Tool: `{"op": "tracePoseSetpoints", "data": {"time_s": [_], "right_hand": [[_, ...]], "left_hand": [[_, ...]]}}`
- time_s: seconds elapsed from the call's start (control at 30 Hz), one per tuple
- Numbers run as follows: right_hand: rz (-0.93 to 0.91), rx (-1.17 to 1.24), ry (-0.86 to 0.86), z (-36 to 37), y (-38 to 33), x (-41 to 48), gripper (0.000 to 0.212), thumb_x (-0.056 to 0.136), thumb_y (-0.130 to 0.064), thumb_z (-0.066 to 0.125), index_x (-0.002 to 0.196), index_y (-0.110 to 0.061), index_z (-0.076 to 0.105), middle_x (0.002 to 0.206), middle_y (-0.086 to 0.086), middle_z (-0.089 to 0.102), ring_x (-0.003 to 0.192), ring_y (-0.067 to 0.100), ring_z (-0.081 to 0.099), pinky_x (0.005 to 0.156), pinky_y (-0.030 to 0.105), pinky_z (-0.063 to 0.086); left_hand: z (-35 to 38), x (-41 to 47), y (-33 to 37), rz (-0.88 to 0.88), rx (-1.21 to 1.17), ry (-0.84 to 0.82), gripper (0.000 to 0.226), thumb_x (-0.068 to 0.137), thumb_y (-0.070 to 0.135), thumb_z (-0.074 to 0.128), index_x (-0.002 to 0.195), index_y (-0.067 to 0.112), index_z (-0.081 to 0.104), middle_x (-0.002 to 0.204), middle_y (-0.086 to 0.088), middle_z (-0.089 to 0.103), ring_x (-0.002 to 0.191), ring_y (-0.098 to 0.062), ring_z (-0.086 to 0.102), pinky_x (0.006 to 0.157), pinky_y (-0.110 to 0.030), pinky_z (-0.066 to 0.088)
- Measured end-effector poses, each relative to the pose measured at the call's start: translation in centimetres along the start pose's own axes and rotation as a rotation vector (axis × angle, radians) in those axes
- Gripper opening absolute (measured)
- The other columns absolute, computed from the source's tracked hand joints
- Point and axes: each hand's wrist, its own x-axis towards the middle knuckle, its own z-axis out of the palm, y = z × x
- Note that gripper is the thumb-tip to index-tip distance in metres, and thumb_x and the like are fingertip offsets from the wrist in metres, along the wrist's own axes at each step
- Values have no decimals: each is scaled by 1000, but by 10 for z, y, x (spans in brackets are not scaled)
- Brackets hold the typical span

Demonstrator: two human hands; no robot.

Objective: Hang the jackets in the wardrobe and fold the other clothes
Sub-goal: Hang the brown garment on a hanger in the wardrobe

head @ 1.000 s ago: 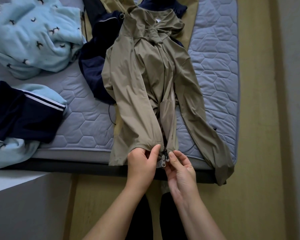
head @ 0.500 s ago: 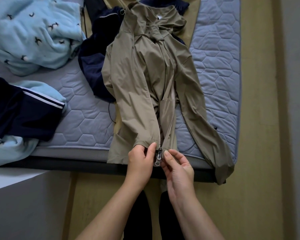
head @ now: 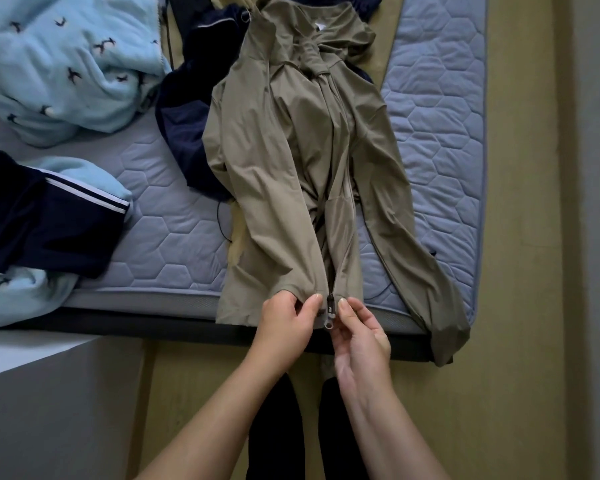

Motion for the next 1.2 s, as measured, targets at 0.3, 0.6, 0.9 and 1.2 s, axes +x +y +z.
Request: {"op": "tracePoseSetpoints", "data": {"time_s": [0.3,0.6,0.9,1.2], "right_hand": [[51,30,26,3,-4,2,16,85,10,58,81,-5,59,57,3,67,51,9,64,52,17,54],[140,-455,-145,-7,-14,1,8,96,-11,53,99,-6,58,65,5,70,56,16,67,49,24,55],[-593,-1506,-562,-7,-45,-4,12,83,-10,66,95,-12,68,75,-1,67,62,7,60,63,14,47],[-1162,-1904,-730,5,-50,3,6,79,-8,70,75,-4,68,70,13,61,59,35,61,46,38,49]], "left_hand": [[1,-2,-2,110,-22,-142,53,86,43,49,65,-5,57,57,-18,57,53,-23,48,54,-41,41],[-6,-12,-4,14,-170,-118,66,79,51,50,82,-14,59,81,-32,64,71,-34,62,76,-53,48],[-13,-8,-5,-9,-175,-238,57,81,44,49,57,-8,43,57,-7,31,55,-19,27,54,-40,25],[-16,-7,-18,48,-121,-243,63,78,52,48,69,-10,52,58,-17,44,56,-27,41,60,-46,43]]}}
